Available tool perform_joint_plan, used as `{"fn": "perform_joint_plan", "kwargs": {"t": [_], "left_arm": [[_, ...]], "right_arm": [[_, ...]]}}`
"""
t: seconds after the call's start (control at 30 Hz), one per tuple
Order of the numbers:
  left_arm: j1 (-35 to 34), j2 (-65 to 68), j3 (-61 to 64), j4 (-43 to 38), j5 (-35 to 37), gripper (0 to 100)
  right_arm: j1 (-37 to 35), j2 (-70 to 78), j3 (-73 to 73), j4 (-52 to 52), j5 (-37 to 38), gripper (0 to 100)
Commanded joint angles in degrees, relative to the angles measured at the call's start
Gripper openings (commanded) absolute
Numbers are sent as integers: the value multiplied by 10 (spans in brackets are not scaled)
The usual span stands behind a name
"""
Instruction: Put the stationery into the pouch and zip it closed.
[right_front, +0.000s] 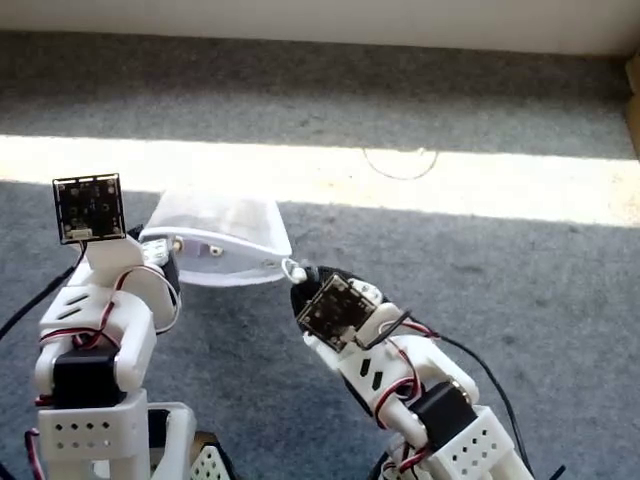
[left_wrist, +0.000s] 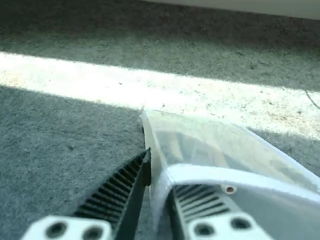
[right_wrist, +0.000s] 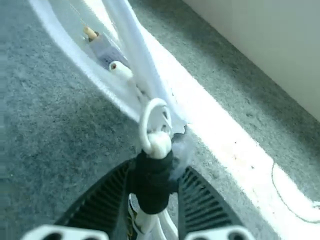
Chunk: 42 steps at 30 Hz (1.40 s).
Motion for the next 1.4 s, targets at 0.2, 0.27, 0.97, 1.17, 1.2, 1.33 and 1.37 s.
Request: {"fn": "perform_joint_plan", "kwargs": {"t": [0.2, 0.27, 0.97, 1.17, 1.2, 1.33, 1.37], "left_arm": [[-8, -13, 0, -18, 27, 204], [-6, -13, 0, -18, 27, 204], [187, -14, 1, 8, -12, 296], [236, -14, 5, 27, -59, 296], [239, -14, 7, 27, -64, 296], [252, -14, 15, 28, -93, 296], [260, -14, 15, 31, -103, 294]], "right_arm": [[-84, -7, -58, 112, 98, 5], [-94, -7, -58, 120, 103, 5], [-143, -7, -58, 144, 105, 5], [-143, -7, -57, 144, 105, 5], [-143, -7, -57, 144, 105, 5], [-143, -7, -57, 144, 105, 5], [-143, -7, -57, 144, 105, 5]]}}
